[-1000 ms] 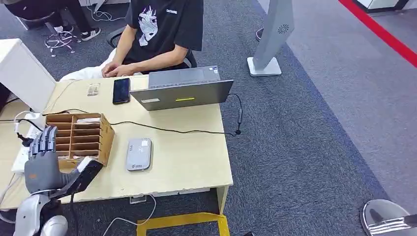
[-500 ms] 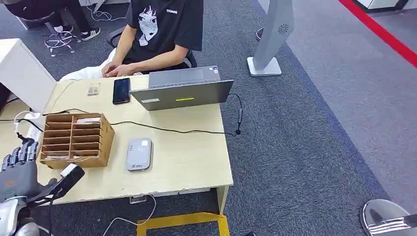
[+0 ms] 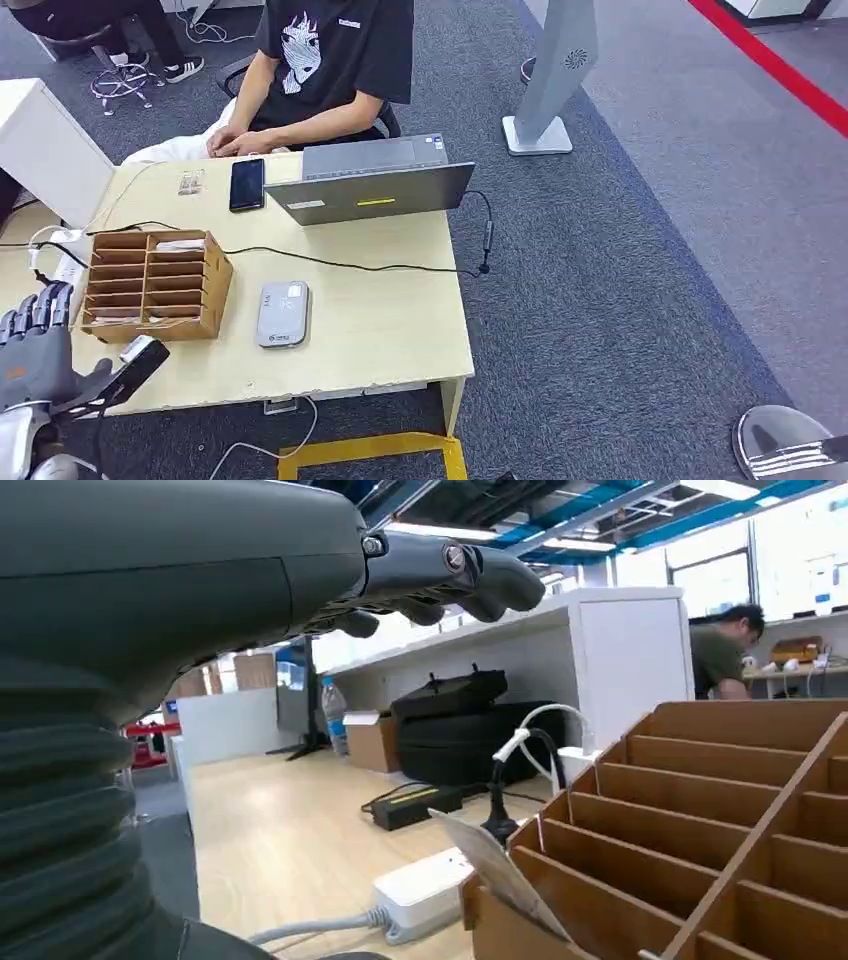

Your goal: Pass the card to the sensor for recognition and then transmit it.

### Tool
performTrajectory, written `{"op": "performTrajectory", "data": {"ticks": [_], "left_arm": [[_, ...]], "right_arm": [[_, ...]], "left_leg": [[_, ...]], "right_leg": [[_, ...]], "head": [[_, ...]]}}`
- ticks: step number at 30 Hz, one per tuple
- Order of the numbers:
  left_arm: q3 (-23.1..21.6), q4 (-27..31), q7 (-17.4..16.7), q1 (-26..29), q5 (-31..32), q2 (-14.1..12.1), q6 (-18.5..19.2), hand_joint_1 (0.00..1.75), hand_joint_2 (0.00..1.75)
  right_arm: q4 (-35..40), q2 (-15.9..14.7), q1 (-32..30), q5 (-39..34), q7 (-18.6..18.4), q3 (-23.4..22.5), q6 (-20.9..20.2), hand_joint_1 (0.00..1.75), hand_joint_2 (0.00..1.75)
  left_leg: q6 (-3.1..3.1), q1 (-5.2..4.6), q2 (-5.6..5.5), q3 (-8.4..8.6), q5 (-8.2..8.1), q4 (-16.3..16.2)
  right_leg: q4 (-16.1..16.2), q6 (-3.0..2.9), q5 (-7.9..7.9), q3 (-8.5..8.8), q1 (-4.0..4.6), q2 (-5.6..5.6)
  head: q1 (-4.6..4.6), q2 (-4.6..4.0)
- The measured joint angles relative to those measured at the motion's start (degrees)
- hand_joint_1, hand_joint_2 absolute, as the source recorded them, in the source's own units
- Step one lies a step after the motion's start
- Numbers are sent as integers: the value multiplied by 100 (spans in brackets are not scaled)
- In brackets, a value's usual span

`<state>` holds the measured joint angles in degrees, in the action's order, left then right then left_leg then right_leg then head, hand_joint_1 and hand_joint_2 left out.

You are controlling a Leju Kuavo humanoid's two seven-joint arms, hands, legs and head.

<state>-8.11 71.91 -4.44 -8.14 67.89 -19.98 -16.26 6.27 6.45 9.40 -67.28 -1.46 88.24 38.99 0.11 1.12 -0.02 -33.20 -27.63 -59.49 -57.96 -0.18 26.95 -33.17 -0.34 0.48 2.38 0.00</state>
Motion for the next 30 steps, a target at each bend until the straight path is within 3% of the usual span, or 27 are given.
{"op": "performTrajectory", "data": {"ticks": [15, 30], "left_arm": [[-50, -383, 208, -304, -55, 443, -236, 0, 175], [-107, -632, 227, -466, -140, 647, -308, 0, 175]], "right_arm": [[2, 0, 40, 227, -68, 0, 0, 0, 175], [2, 0, 90, 299, -74, 0, 0, 0, 175]], "left_leg": [[0, -1, 0, 0, 0, -1], [0, 0, 0, 0, 0, -1]], "right_leg": [[0, 0, -1, 0, 0, 1], [0, 0, -1, 0, 0, 1]], "head": [[0, 0], [2, 0]]}}
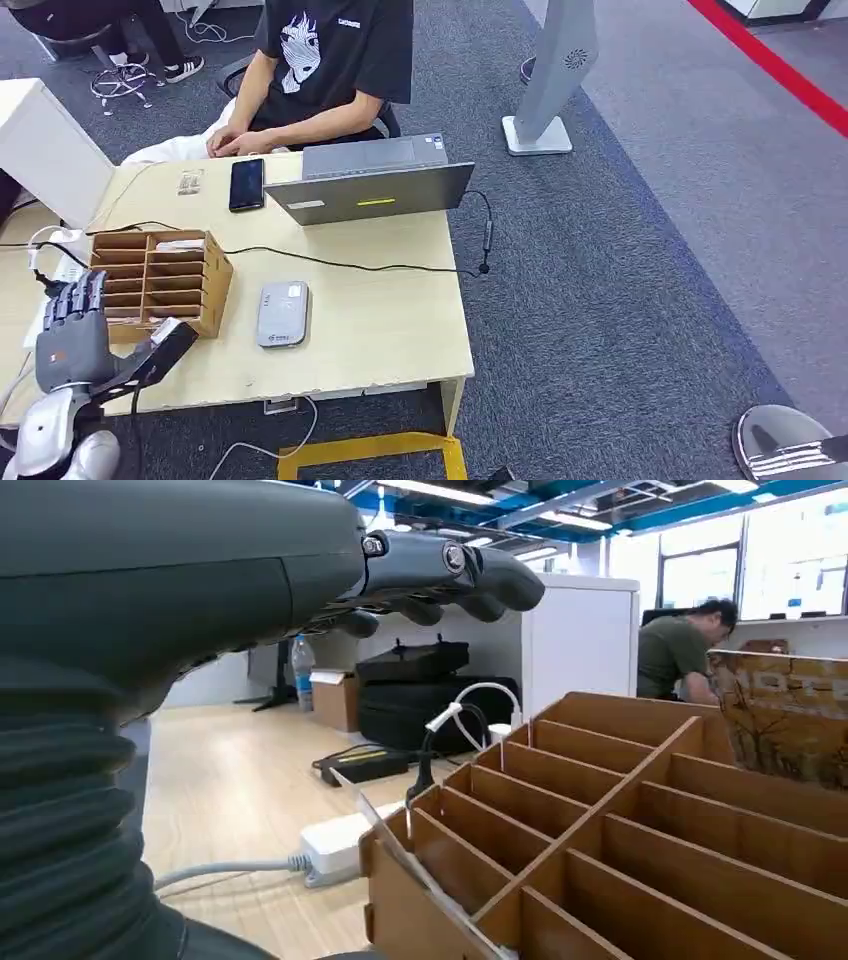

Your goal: Pass the card to the sensor for recognition and then transmit it.

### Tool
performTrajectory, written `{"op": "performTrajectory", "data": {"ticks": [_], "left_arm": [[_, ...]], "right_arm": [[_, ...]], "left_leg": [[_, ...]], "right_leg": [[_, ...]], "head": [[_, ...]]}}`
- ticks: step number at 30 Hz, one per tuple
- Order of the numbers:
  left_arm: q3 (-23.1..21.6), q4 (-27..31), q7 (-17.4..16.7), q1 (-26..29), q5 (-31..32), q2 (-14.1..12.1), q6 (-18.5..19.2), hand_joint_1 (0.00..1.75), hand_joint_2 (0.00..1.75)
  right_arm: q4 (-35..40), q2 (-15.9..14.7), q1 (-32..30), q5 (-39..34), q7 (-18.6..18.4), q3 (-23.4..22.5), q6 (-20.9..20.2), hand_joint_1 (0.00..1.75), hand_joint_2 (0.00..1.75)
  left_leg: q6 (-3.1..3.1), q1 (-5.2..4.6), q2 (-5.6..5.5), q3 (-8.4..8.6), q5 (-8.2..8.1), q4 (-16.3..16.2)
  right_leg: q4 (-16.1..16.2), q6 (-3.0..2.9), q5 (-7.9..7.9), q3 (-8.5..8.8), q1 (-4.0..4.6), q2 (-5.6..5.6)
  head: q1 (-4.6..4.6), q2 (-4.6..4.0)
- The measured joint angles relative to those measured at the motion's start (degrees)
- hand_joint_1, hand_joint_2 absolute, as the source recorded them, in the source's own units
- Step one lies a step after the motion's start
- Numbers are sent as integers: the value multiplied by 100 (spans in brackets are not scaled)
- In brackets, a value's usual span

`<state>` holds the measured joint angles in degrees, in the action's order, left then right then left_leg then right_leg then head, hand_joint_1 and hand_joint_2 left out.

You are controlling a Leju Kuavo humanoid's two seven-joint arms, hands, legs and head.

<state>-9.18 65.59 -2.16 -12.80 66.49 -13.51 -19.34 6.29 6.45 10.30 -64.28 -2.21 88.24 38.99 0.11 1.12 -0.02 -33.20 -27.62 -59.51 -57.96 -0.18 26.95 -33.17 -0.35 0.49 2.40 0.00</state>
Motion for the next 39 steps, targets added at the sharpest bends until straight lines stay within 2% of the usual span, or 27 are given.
{"op": "performTrajectory", "data": {"ticks": [7, 18, 30, 31, 32, 33, 39], "left_arm": [[-28, -190, 85, -105, -68, 83, -153, 0, 175], [-74, -905, 175, -414, -4, 289, -284, 0, 175], [-111, -1152, 184, -486, -13, 378, -295, 0, 175], [-116, -1161, 184, -486, -13, 378, -295, 35, 175], [-122, -1165, 184, -486, -13, 380, -295, 161, 175], [-125, -1165, 184, -486, -13, 380, -295, 175, 175], [-136, -1200, 175, -497, 35, 380, -356, 175, 175]], "right_arm": [[6, 0, 49, 31, 0, 0, 0, 0, 175], [35, 2, 137, -11, 44, -2, -7, 0, 175], [57, 2, 151, -42, 72, -2, -9, 0, 175], [57, 2, 151, -44, 72, -2, -9, 0, 175], [57, 2, 151, -44, 72, -2, -9, 0, 175], [57, 2, 153, -44, 72, -2, -9, 0, 175], [61, 4, 158, -59, 87, -2, -9, 0, 175]], "left_leg": [[0, 0, 0, 0, 0, 0], [1, 0, 0, 0, 1, -1], [1, 0, 0, 0, 1, -1], [1, 0, 0, 0, 1, -1], [1, 0, 0, 0, 1, -1], [1, 0, 0, 0, 1, -1], [1, 0, 0, 0, 1, -1]], "right_leg": [[0, 0, 0, 0, 0, 0], [0, -1, -1, 0, 0, 0], [0, -1, -1, 0, 0, 0], [0, -1, -1, 0, 0, 0], [0, -1, -1, 0, 0, 0], [0, -1, -1, 0, 0, 0], [0, -1, -1, 0, 0, 0]], "head": [[-2, 0], [-2, 0], [-2, 0], [-2, 0], [0, 0], [-2, 0], [0, 0]]}}
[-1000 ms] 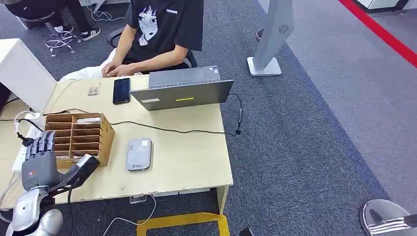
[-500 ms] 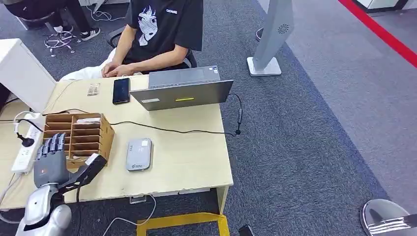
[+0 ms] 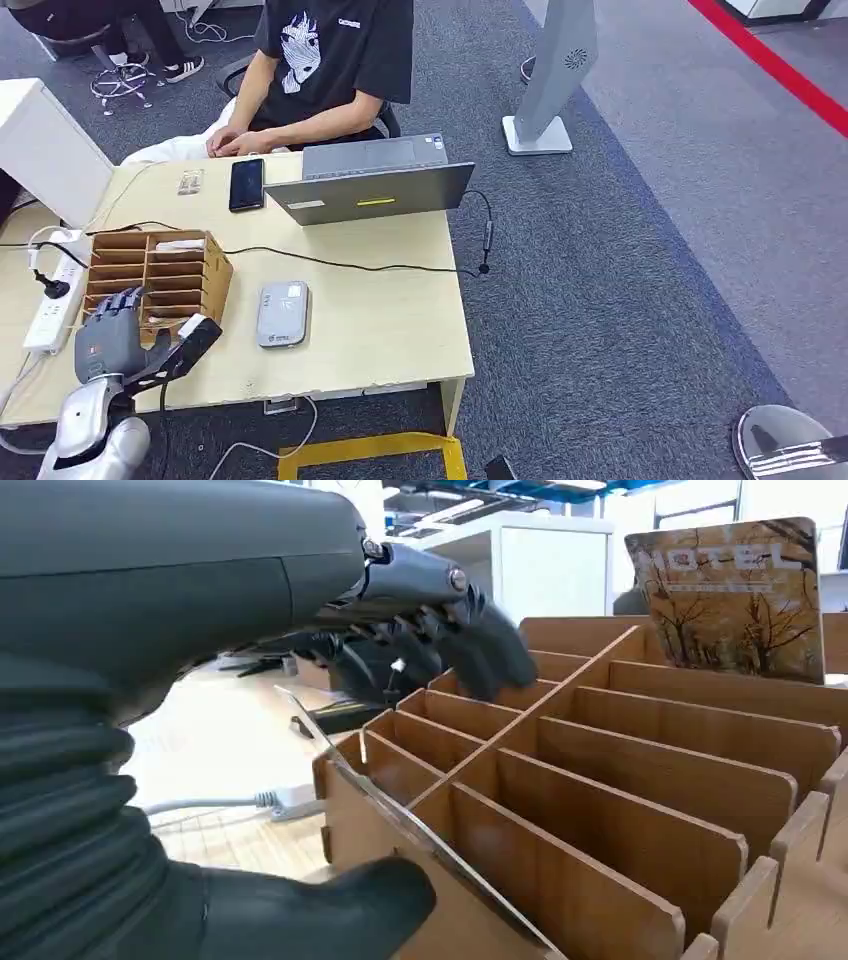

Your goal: Pass the card to the sensor for recognition and then transmit it.

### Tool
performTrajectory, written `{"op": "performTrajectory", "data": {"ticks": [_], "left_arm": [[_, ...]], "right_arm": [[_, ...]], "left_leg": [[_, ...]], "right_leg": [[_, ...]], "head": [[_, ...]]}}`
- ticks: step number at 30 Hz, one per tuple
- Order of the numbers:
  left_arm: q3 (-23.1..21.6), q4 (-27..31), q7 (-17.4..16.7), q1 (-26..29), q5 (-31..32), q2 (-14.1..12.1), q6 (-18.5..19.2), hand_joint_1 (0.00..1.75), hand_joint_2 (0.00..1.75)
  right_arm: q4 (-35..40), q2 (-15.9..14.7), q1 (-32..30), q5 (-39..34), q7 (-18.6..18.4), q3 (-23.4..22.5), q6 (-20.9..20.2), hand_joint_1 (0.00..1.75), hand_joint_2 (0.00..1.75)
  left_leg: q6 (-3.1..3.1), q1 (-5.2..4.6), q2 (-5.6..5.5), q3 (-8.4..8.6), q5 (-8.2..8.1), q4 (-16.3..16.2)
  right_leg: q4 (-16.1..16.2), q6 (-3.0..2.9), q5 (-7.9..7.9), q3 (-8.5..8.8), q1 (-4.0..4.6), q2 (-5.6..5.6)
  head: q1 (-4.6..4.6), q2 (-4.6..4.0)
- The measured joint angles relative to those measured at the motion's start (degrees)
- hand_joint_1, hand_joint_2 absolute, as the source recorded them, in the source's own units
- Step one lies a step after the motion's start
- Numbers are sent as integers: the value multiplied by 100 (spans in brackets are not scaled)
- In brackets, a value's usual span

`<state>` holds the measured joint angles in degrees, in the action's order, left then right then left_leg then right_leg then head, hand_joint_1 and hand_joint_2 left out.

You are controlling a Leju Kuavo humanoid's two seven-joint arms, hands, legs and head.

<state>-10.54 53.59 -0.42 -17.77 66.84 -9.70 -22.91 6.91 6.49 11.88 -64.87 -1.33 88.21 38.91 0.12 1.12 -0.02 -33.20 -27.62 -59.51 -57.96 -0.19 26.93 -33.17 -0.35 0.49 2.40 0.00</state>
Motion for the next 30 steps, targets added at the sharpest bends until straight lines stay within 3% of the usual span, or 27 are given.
{"op": "performTrajectory", "data": {"ticks": [21, 26, 30], "left_arm": [[-2, -142, -306, -10, 157, -90, -55, 175, 175], [0, -142, -317, -10, 137, -190, -223, 175, 175], [48, 263, -192, 3, -101, -350, -413, 175, 175]], "right_arm": [[0, 46, 7, -59, 15, 0, 4, 0, 175], [0, 46, 6, -96, -7, 0, 9, 0, 175], [-13, 44, -11, -181, 33, -2, 9, 0, 175]], "left_leg": [[0, 0, -1, -1, 0, 1], [0, 1, 0, 0, 0, 1], [1, 3, -1, -1, 1, 1]], "right_leg": [[-1, 0, 0, 1, 0, 0], [-1, 0, 0, 0, 1, 1], [-2, 0, 0, -2, 3, 0]], "head": [[0, 0], [-2, 0], [0, 0]]}}
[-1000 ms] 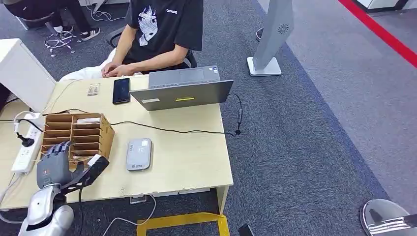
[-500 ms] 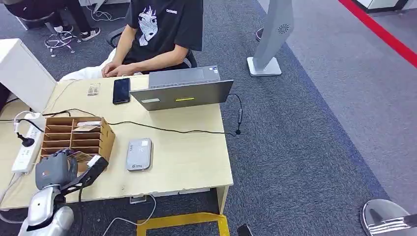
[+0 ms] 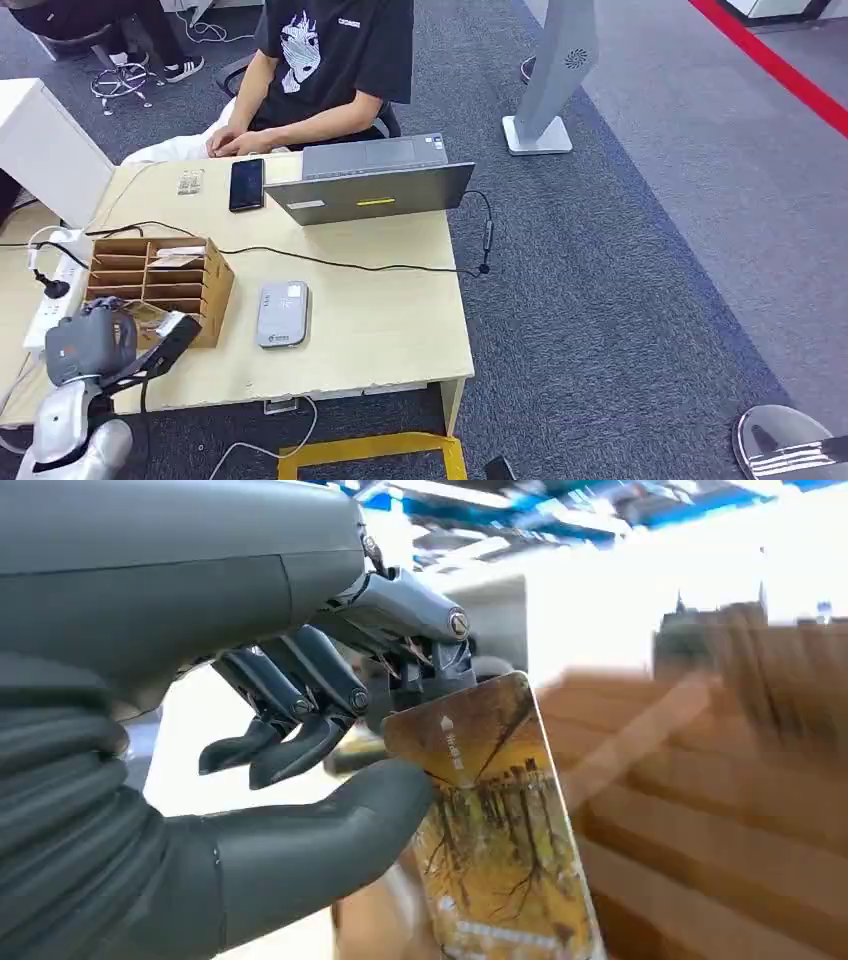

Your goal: Pass the card to the sensor for recognition and then transmit it.

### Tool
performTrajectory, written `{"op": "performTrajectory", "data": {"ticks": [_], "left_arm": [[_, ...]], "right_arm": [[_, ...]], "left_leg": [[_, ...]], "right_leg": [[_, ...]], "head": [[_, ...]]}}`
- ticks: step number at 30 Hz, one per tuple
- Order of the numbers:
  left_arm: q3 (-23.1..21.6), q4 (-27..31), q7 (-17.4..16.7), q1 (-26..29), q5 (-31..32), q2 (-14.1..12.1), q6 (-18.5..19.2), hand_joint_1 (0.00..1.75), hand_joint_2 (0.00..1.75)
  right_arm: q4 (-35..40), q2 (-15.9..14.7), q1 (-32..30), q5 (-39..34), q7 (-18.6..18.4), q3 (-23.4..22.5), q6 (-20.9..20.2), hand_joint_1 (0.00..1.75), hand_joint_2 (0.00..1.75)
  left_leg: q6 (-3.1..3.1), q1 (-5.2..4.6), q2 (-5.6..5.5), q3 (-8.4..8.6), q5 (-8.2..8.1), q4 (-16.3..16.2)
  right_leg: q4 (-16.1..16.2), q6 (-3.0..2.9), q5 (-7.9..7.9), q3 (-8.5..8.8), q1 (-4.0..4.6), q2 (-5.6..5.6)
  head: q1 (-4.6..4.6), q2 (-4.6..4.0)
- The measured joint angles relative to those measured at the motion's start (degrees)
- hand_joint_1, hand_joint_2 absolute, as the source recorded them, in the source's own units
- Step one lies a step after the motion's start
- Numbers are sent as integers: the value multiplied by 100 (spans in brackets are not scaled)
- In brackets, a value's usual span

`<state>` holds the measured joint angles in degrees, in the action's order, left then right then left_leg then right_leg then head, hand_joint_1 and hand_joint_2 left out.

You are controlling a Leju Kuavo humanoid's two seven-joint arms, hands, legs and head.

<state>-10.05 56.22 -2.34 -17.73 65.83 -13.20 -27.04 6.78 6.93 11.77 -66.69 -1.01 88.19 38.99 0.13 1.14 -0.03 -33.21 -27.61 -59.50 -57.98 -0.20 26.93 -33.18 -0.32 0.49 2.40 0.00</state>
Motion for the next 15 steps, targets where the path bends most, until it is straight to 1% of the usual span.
{"op": "performTrajectory", "data": {"ticks": [3, 6, 10, 13, 15], "left_arm": [[109, 604, 98, -1, -183, -114, -35, 175, 175], [208, 1611, 197, -42, -179, -210, -59, 175, 175], [268, 2651, 201, -69, 171, -275, -159, 175, 175], [286, 3283, 214, -66, 589, -271, -317, 175, 175], [288, 3556, 170, -71, 823, -273, -345, 175, 175]], "right_arm": [[-33, 2, -31, -87, 55, -2, 0, 0, 175], [-109, 2, -89, -192, 122, -4, 0, 0, 175], [-194, 2, -160, -312, 205, -9, 0, 0, 175], [-262, 11, -206, -393, 247, -15, 0, 0, 175], [-304, 28, -227, -404, 262, -15, 0, 0, 175]], "left_leg": [[0, 0, 0, -1, 0, -1], [0, 0, -3, -3, 0, -1], [0, -3, -2, -3, 0, -1], [0, -2, -2, -3, 0, -1], [0, -3, -2, -2, 0, -1]], "right_leg": [[0, 0, 0, -2, 0, -1], [0, 0, 0, 0, 0, -1], [1, 0, 0, 0, -2, -1], [1, 0, 0, 0, -2, -2], [1, 0, 0, 0, -2, -2]], "head": [[-4, 0], [4, 0], [2, 0], [7, 0], [4, 0]]}}
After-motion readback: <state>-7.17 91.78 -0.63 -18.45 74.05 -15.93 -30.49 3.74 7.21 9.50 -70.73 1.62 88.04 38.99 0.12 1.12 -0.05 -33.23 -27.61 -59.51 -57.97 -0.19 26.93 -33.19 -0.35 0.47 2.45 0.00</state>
